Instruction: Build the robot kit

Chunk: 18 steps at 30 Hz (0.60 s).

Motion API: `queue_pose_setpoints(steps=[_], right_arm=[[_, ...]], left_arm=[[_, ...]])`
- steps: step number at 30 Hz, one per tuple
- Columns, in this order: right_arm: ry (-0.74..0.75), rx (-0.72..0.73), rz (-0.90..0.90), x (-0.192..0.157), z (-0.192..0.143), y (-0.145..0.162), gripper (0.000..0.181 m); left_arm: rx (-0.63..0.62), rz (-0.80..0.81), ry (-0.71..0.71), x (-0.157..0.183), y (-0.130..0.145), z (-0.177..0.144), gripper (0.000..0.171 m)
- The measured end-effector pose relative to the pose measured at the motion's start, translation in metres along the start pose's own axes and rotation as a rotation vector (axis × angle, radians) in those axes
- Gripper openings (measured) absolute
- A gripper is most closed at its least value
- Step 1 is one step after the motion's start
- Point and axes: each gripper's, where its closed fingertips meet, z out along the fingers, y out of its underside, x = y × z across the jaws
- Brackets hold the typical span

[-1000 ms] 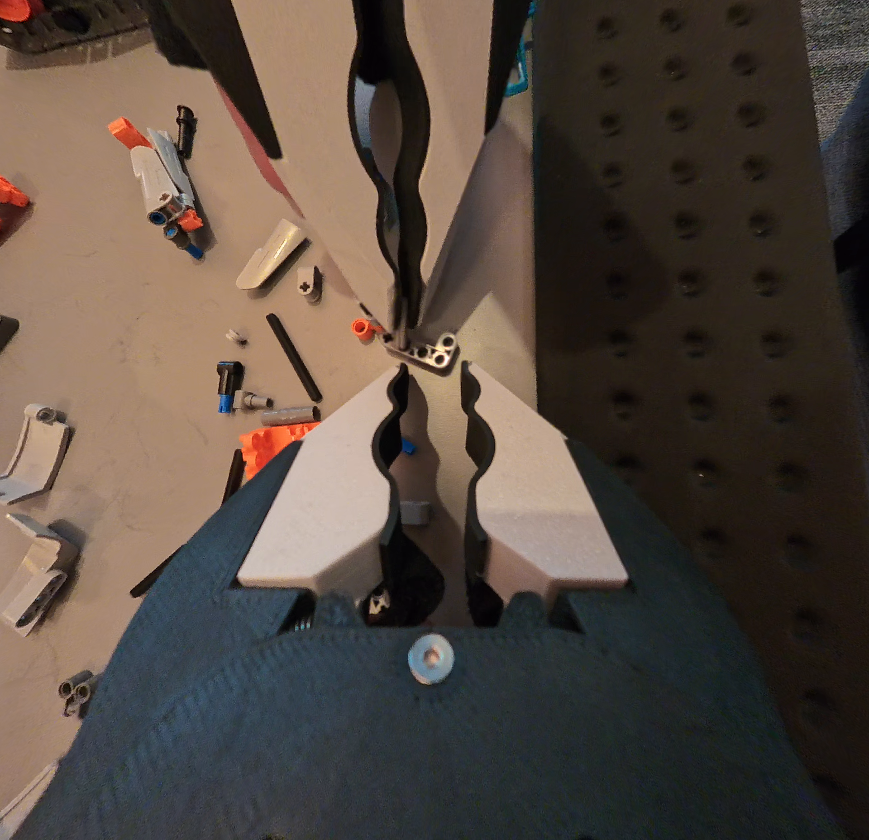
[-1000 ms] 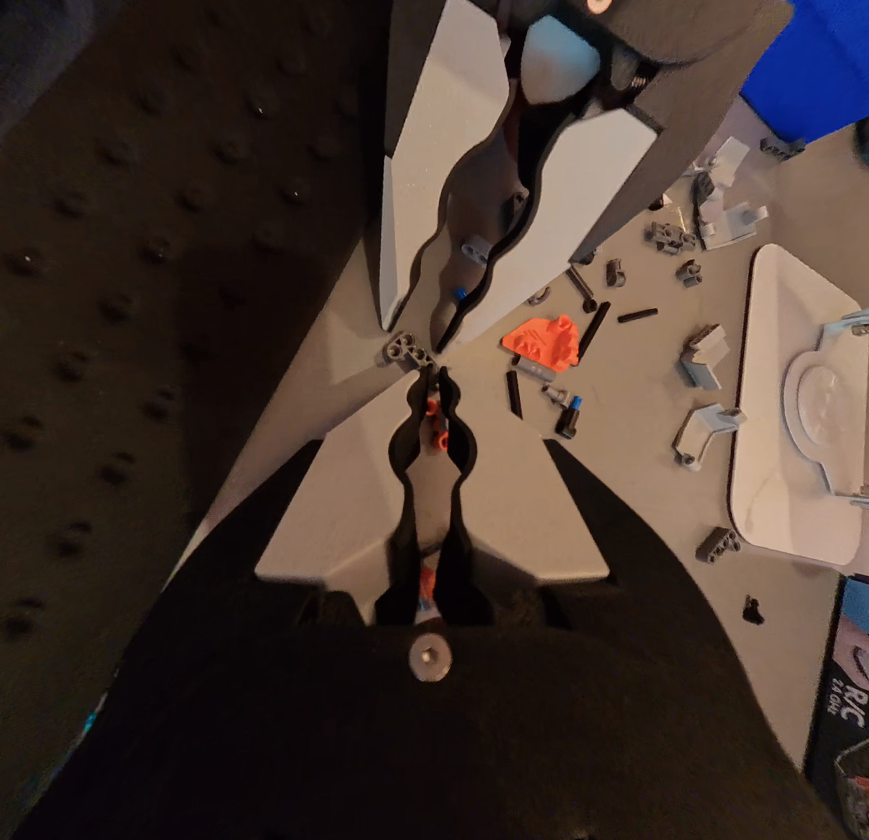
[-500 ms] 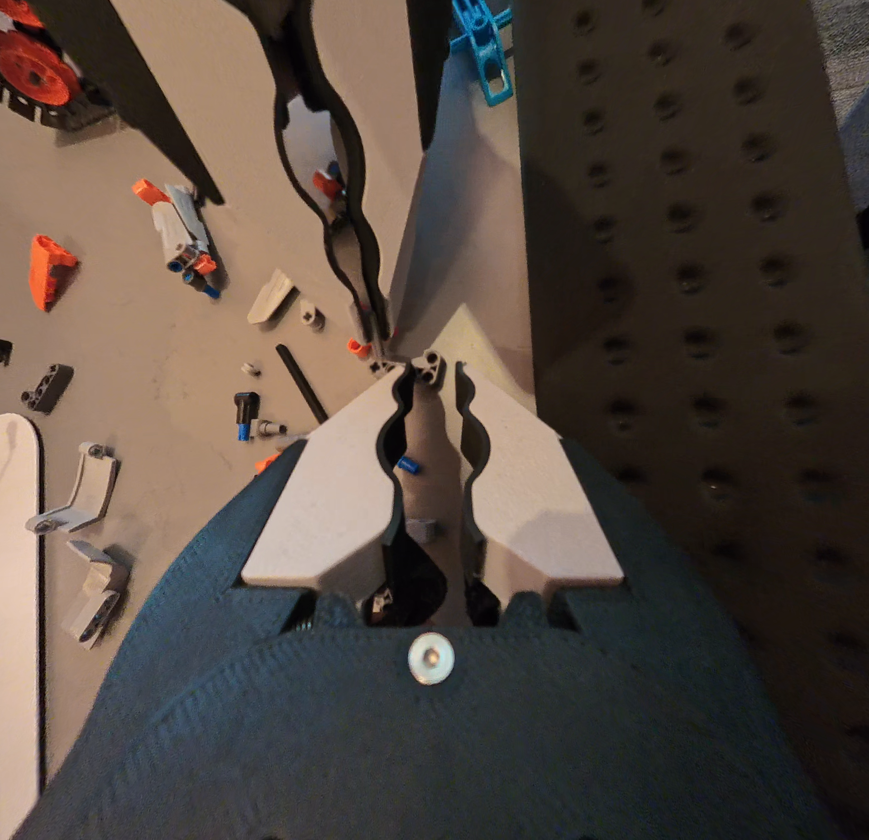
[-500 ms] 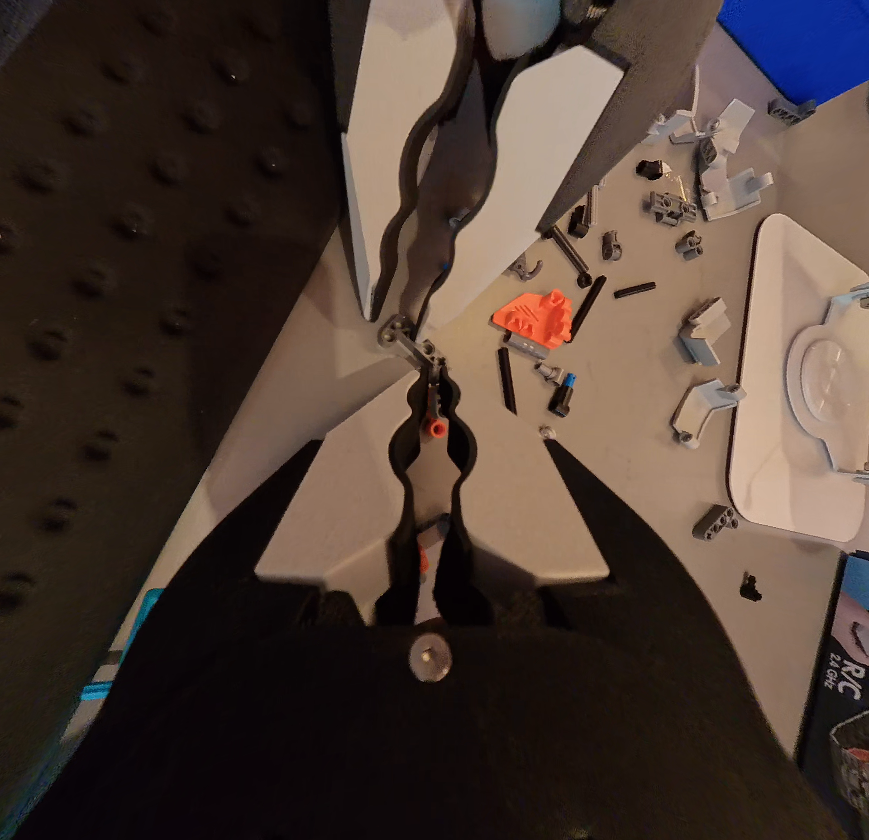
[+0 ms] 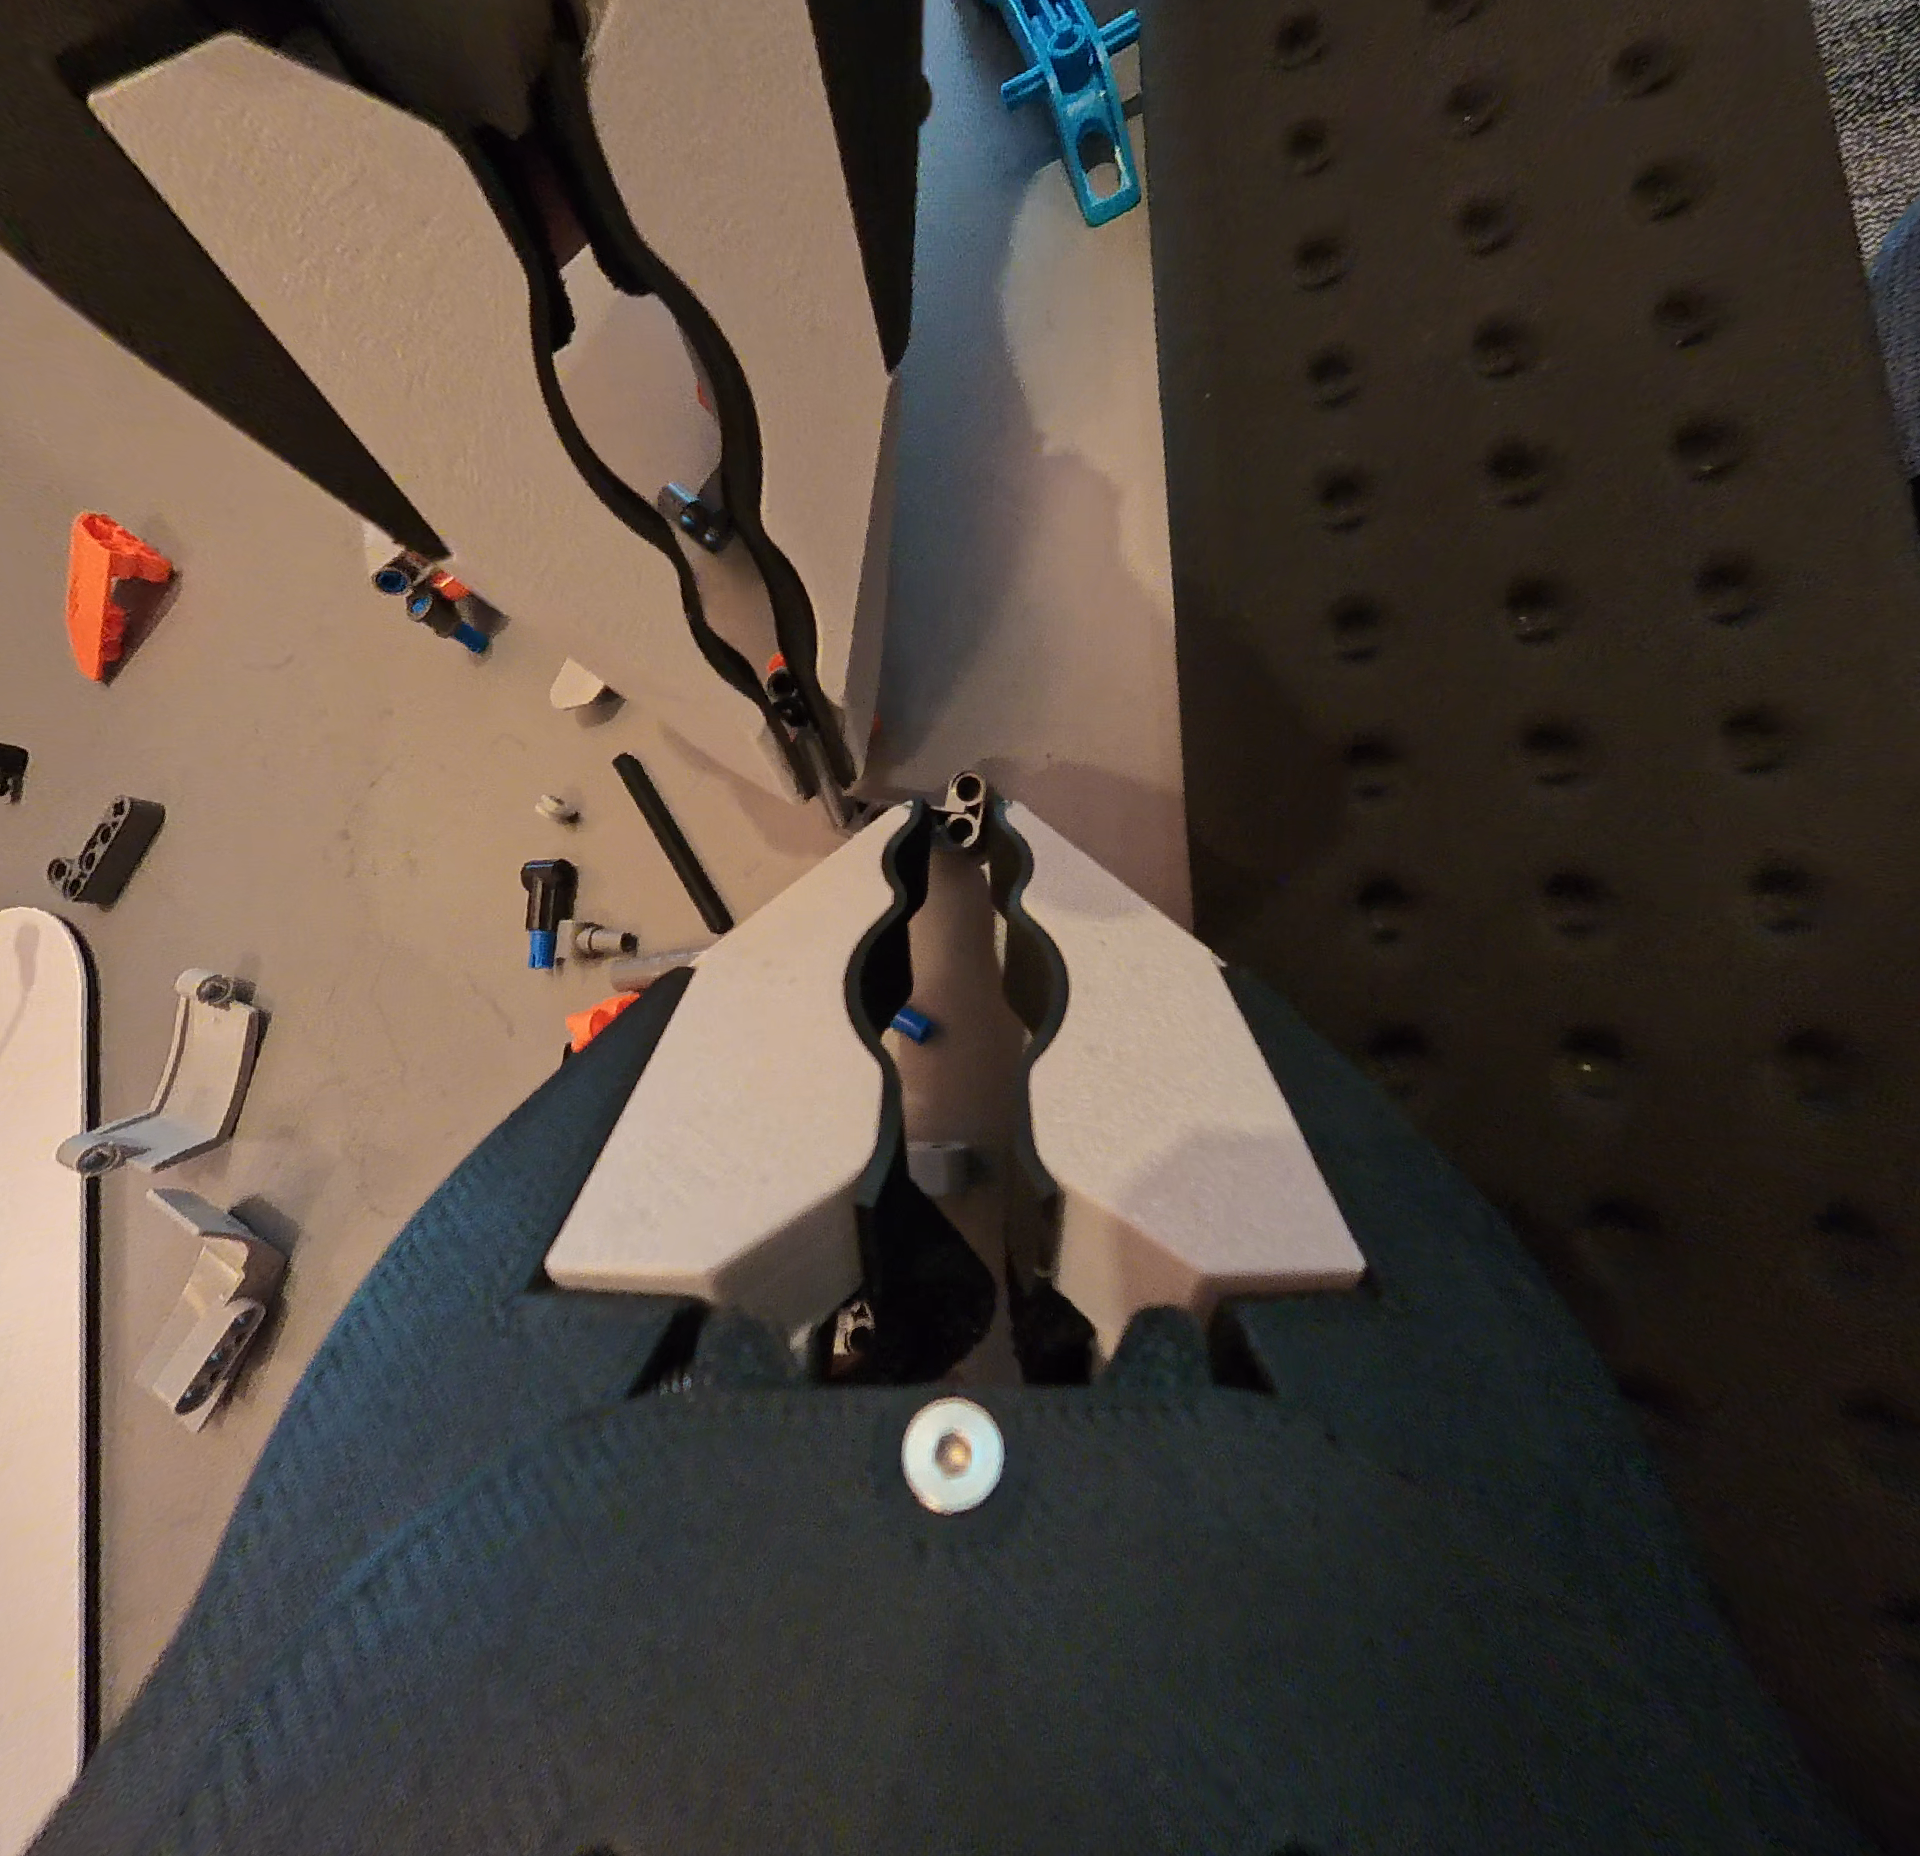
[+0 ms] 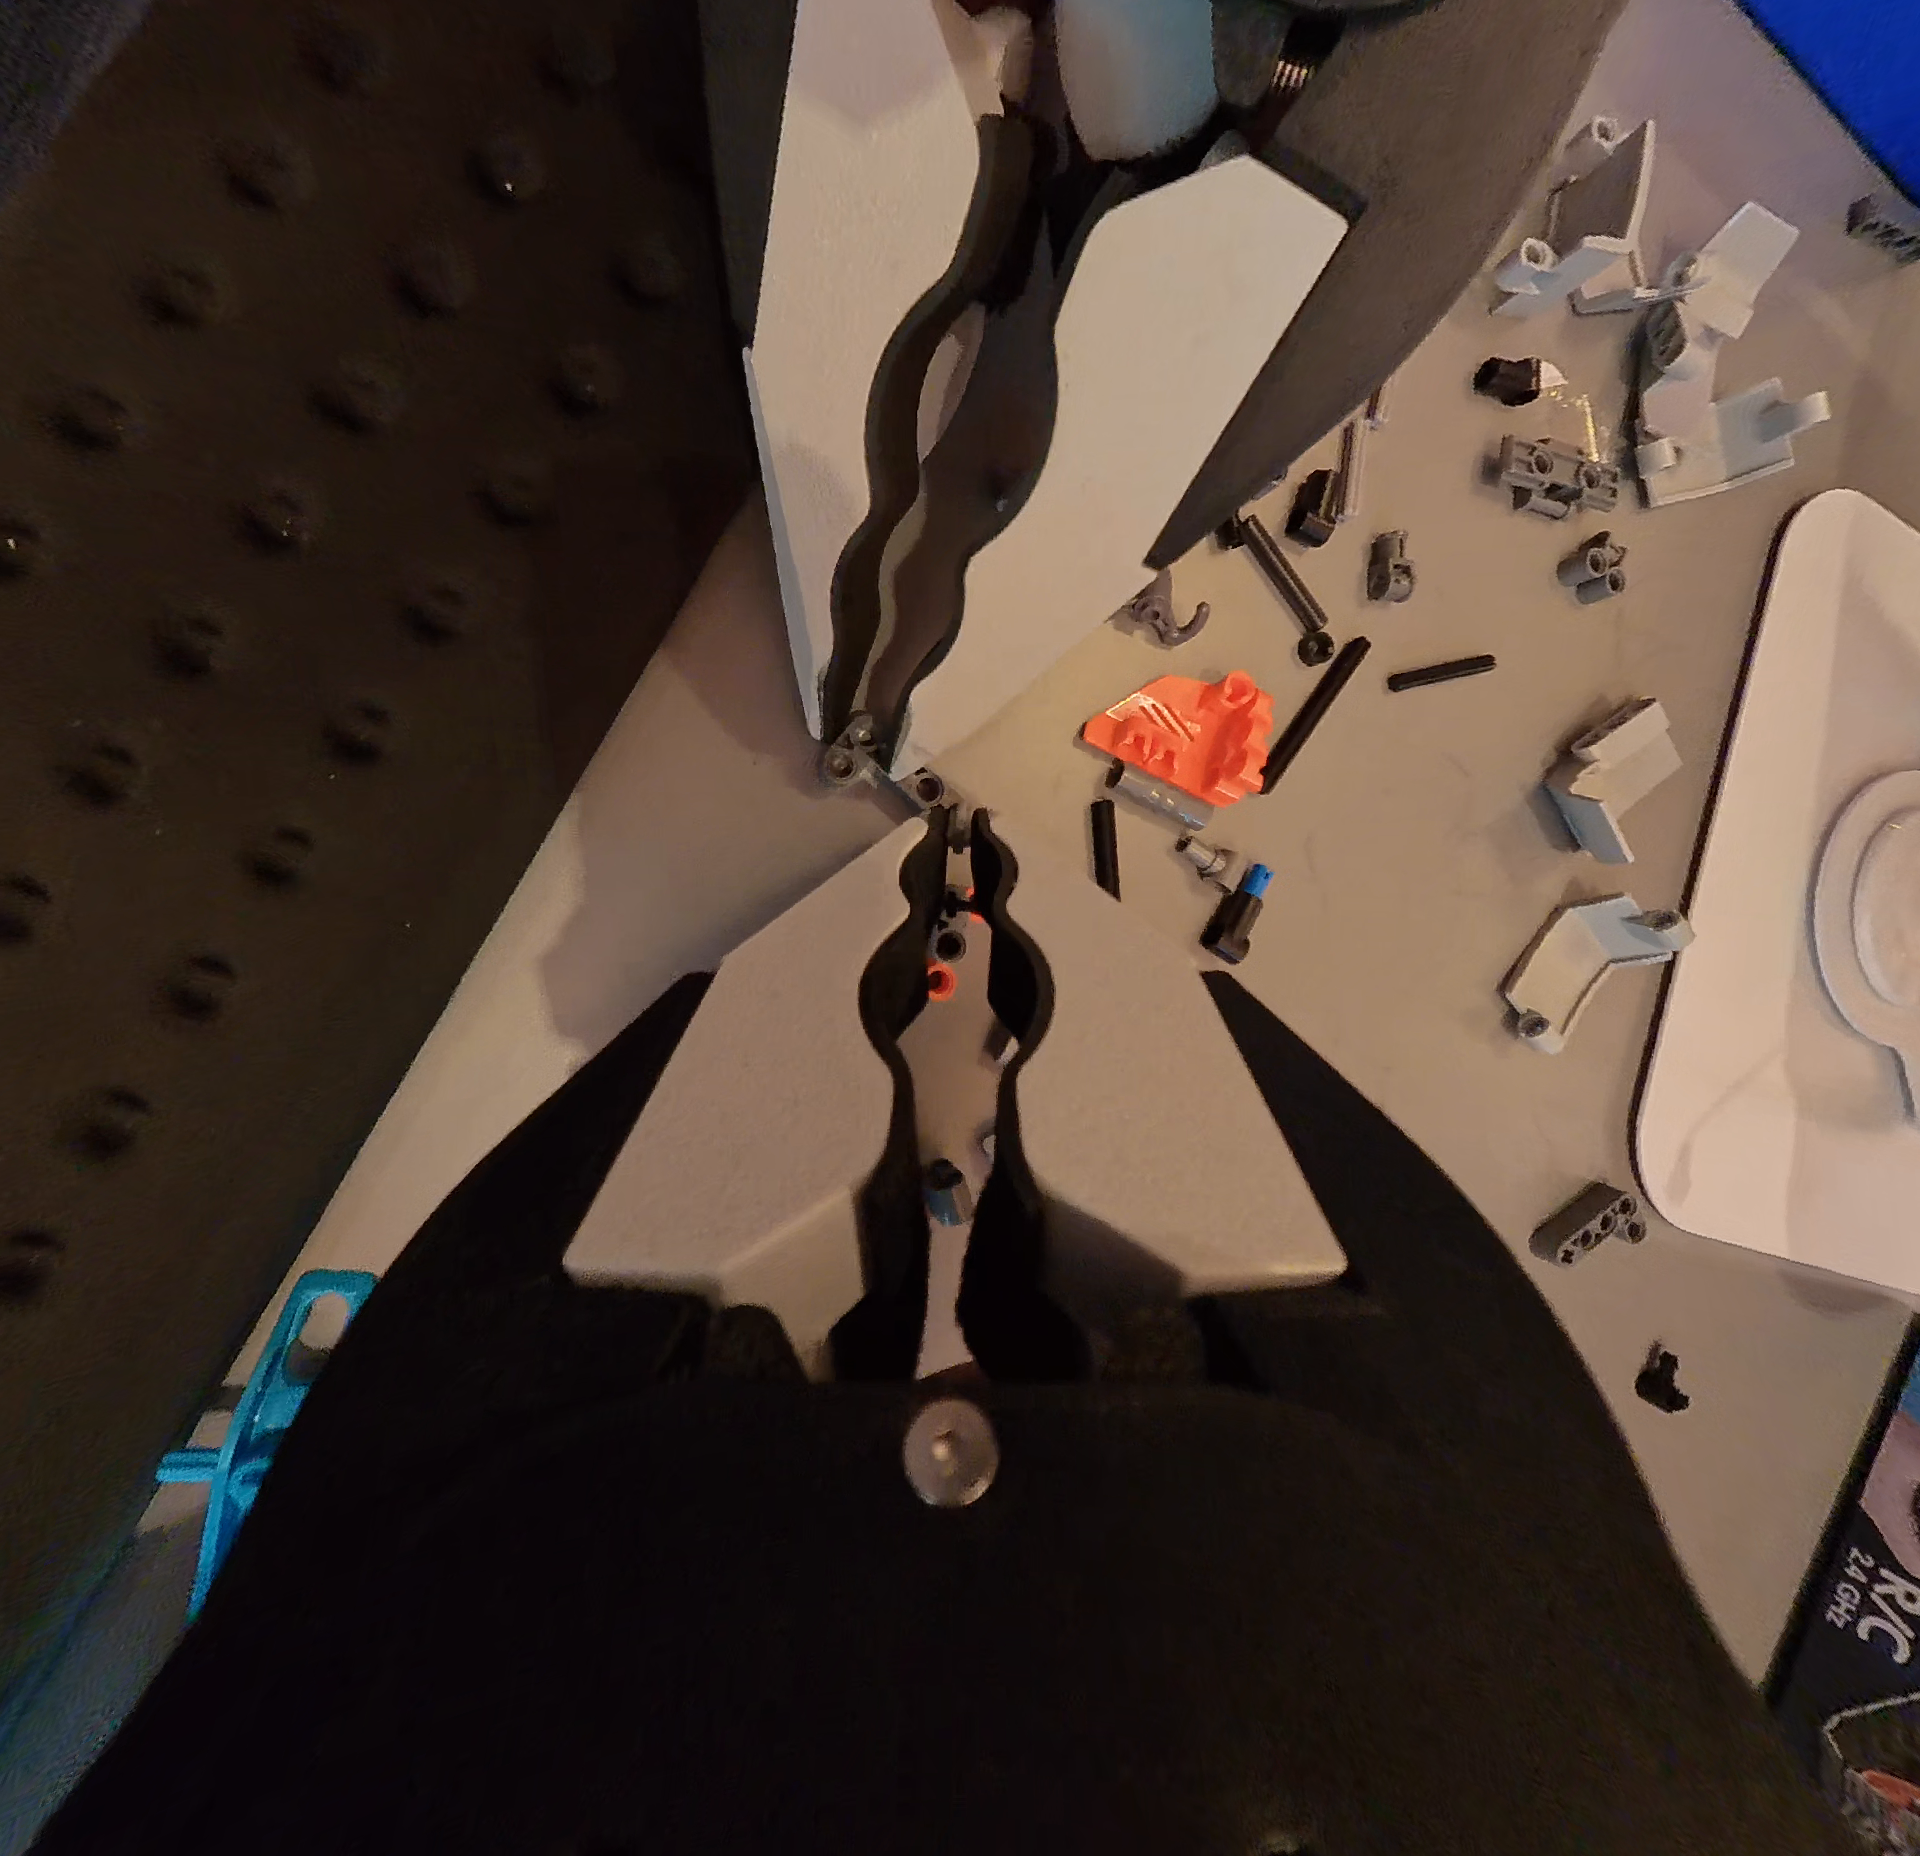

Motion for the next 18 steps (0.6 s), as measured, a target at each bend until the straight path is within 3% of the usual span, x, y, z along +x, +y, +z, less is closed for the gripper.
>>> queue_pose_setpoints(steps=[18], right_arm=[[-0.226, -0.194, -0.127, -0.0051, -0.0014, 0.0023, 0.002]], left_arm=[[0.004, -0.008, 0.032, 0.0034, 0.0037, -0.0049, 0.011]])
